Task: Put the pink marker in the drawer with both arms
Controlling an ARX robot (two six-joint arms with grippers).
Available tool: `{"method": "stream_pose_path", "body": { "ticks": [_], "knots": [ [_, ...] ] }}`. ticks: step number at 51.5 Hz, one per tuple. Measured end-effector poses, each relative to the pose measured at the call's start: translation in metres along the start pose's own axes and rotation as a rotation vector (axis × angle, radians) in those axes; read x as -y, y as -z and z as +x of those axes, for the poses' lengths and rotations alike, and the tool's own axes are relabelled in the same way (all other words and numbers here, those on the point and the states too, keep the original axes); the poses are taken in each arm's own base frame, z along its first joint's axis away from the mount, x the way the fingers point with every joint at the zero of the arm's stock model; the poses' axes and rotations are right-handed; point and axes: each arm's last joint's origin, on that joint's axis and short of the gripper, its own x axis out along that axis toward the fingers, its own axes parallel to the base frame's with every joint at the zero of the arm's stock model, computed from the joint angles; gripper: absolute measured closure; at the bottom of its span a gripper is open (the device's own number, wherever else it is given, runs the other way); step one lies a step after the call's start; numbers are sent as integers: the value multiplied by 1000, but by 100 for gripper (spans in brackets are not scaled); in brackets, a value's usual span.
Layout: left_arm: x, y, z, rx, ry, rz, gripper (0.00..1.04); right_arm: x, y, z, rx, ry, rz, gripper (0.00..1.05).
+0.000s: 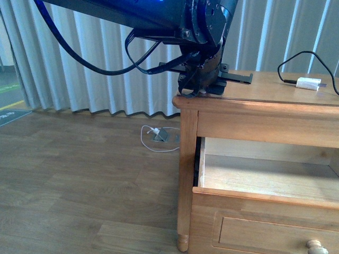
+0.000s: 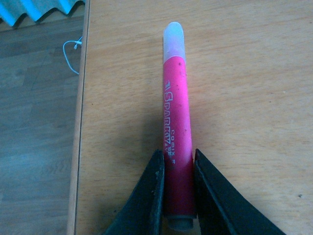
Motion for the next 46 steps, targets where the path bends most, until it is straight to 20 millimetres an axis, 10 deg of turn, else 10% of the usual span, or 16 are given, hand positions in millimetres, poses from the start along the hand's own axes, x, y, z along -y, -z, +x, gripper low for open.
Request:
{"method": "stream_pose_path", "body": {
  "ticks": [11, 30, 46],
  "knots": [
    [-5, 7, -17, 99, 166, 59, 90, 0, 0, 0, 0, 0, 0, 8],
    [-23, 17, -120, 316, 634, 369, 90, 0, 0, 0, 0, 0, 0, 8],
    [-29, 84, -101, 142, 693, 465, 90, 0, 0, 0, 0, 0, 0, 8]
  ]
}}
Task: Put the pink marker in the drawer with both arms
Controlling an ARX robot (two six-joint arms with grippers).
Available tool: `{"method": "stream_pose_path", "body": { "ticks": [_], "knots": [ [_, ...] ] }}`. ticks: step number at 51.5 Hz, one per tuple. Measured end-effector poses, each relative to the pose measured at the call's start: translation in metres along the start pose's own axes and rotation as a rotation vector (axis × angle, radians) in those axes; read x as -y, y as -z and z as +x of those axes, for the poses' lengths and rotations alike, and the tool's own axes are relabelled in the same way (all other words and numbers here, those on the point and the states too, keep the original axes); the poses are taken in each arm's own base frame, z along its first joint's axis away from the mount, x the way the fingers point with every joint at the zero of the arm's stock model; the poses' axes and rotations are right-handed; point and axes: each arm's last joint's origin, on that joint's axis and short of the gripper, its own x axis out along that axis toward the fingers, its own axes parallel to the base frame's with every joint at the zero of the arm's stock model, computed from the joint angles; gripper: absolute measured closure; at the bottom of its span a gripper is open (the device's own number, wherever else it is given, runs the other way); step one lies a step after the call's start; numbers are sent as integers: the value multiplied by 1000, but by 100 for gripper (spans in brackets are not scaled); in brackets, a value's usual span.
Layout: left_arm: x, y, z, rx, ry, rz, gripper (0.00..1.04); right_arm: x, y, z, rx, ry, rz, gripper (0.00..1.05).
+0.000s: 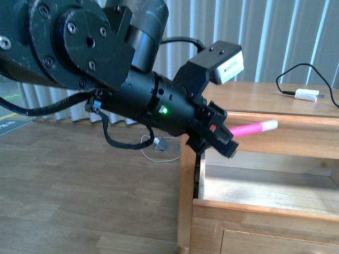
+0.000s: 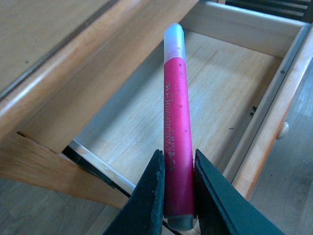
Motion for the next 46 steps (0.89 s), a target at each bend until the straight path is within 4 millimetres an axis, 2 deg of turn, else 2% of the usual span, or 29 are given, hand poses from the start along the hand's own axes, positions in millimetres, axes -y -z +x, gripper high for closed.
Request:
{"method": "stream_pose_path", "body": {
  "ticks": [18, 25, 31, 38, 46],
  "knots": [
    [11, 38, 38, -83, 12, -21, 90, 0, 0, 0, 0, 0, 0, 8],
    [15, 41, 48, -95, 13, -26, 90, 0, 0, 0, 0, 0, 0, 8],
    [15, 38, 49, -94, -10, -22, 72, 0, 0, 0, 0, 0, 0, 8],
    [11, 33, 49, -91, -112, -12, 51, 0, 0, 0, 0, 0, 0, 8],
    [9, 23, 33, -51, -210, -46, 28, 0, 0, 0, 0, 0, 0, 8]
  ]
}}
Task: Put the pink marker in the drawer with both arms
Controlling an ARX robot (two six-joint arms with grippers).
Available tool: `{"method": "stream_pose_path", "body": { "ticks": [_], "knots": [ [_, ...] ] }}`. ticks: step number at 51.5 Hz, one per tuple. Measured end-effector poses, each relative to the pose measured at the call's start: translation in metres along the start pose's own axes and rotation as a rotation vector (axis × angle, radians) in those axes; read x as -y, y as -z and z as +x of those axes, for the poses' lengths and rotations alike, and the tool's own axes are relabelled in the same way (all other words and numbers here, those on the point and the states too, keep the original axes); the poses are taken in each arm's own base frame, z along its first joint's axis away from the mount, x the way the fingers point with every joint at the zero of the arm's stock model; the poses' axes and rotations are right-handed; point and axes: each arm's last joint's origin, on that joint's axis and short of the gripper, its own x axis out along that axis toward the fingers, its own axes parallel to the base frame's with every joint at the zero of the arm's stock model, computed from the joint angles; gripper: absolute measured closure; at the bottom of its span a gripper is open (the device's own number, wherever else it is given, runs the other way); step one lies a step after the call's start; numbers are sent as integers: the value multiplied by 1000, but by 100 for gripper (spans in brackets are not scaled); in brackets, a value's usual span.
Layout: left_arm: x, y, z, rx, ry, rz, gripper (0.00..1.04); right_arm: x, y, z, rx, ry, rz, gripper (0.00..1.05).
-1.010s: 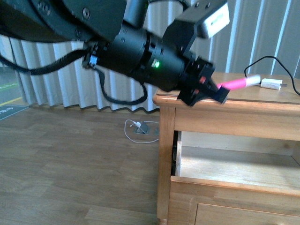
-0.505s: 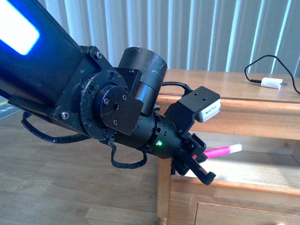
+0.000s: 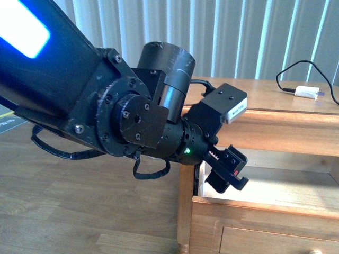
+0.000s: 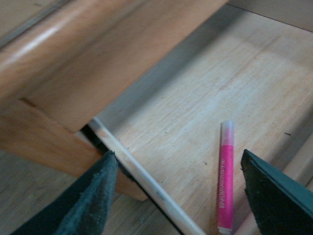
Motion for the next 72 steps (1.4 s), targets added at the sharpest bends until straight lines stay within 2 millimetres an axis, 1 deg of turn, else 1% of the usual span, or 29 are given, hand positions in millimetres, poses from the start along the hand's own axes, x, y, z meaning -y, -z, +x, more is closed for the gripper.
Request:
{"method": "stream_pose_path", "body": {
  "ticks": [5, 8, 9, 12, 13, 17, 18, 22, 23, 25, 29, 30, 31, 37, 41, 44, 49, 52, 55, 64, 68, 71, 72],
  "knots": [
    [-7, -9, -23, 7, -113, -43, 12, 0, 0, 0, 0, 0, 0, 8],
    [-13, -14, -38, 17, -197, -66, 4, 0, 0, 0, 0, 0, 0, 8],
    [-14, -15, -42, 20, -214, -70, 4, 0, 0, 0, 0, 0, 0, 8],
    [-20, -17, -62, 35, -296, -100, 7, 0, 0, 0, 0, 0, 0, 8],
    [-21, -18, -66, 39, -307, -108, 7, 0, 0, 0, 0, 0, 0, 8],
    [-27, -15, -96, 56, -389, -154, 6, 0, 0, 0, 0, 0, 0, 8],
    [-28, -15, -100, 58, -397, -160, 6, 0, 0, 0, 0, 0, 0, 8],
    [-31, -11, -131, 76, -453, -209, 6, 0, 0, 0, 0, 0, 0, 8],
    [-31, -11, -135, 79, -460, -215, 6, 0, 0, 0, 0, 0, 0, 8],
    [-31, -9, -151, 92, -486, -238, 6, 0, 0, 0, 0, 0, 0, 8],
    [-27, -7, -183, 123, -529, -288, 6, 0, 0, 0, 0, 0, 0, 8],
    [-27, -6, -187, 125, -534, -292, 6, 0, 0, 0, 0, 0, 0, 8],
    [-25, -5, -195, 133, -543, -305, 6, 0, 0, 0, 0, 0, 0, 8],
    [-12, 3, -240, 167, -609, -377, 6, 0, 0, 0, 0, 0, 0, 8],
    [4, 19, -274, 173, -666, -444, 6, 0, 0, 0, 0, 0, 0, 8],
    [15, 32, -295, 175, -703, -497, 6, 0, 0, 0, 0, 0, 0, 8],
    [28, 49, -315, 175, -740, -561, 6, 0, 0, 0, 0, 0, 0, 8],
    [36, 59, -321, 171, -768, -585, 6, 0, 0, 0, 0, 0, 0, 8],
    [38, 61, -325, 189, -777, -597, 6, 0, 0, 0, 0, 0, 0, 8],
    [39, 61, -325, 194, -773, -601, 6, 0, 0, 0, 0, 0, 0, 8],
    [41, 67, -325, 269, -770, -526, 20, 0, 0, 0, 0, 0, 0, 8],
    [44, 75, -326, 282, -774, -491, 31, 0, 0, 0, 0, 0, 0, 8],
    [44, 77, -326, 283, -777, -489, 32, 0, 0, 0, 0, 0, 0, 8]
  ]
}}
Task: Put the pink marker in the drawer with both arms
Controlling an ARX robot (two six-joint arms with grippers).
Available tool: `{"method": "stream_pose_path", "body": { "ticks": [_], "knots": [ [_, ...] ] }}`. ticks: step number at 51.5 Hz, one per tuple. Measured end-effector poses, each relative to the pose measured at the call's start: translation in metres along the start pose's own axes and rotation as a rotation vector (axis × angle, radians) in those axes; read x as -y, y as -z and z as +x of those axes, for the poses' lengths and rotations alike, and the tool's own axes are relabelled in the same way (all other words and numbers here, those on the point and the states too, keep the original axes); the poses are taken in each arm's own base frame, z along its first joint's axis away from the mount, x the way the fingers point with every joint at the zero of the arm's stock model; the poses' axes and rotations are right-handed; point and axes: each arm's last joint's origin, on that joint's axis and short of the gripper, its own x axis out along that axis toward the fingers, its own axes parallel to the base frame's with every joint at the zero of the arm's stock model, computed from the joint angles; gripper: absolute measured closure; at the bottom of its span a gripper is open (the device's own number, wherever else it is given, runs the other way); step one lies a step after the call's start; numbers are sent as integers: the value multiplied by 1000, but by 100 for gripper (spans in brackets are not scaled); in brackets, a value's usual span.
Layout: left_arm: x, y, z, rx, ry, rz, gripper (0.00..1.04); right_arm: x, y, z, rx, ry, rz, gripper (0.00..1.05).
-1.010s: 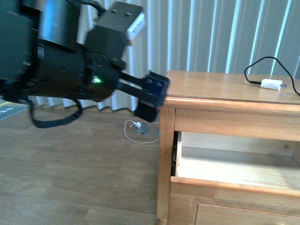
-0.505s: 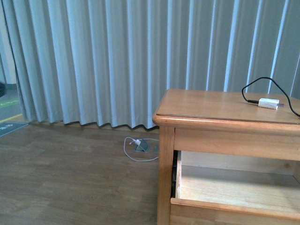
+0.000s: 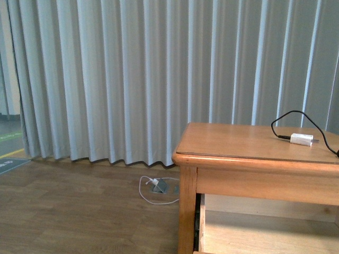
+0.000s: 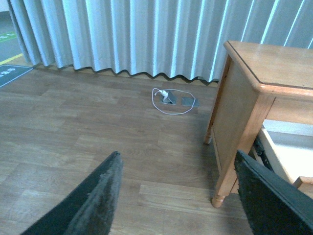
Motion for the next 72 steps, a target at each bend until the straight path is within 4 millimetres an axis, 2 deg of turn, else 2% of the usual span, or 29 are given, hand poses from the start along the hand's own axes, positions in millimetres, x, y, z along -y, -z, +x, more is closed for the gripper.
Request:
{"method": "stream_pose_path", "body": {
  "ticks": [9, 18, 20, 29, 49, 51, 66, 69, 72],
  "knots": [
    [-11, 23, -7, -13, 23, 29, 65, 0, 0, 0, 0, 0, 0, 8],
    [-17, 37, -13, -7, -7, 36, 97, 0, 0, 0, 0, 0, 0, 8],
    [-17, 39, -14, -6, -4, 35, 101, 0, 0, 0, 0, 0, 0, 8],
    [-17, 52, -20, -1, -6, 38, 101, 0, 0, 0, 0, 0, 0, 8],
    [-18, 62, -27, 0, -6, 38, 101, 0, 0, 0, 0, 0, 0, 8],
    [-18, 70, -32, -26, -6, 38, 101, 0, 0, 0, 0, 0, 0, 8],
    [-18, 67, -38, 19, -5, 40, 101, 0, 0, 0, -1, 0, 0, 8],
    [-18, 67, -38, 18, -6, 40, 92, 0, 0, 0, 6, 7, -5, 8],
    [-18, 67, -38, 19, -6, 40, 81, 1, 2, 2, 136, 70, -49, 8]
  ]
}}
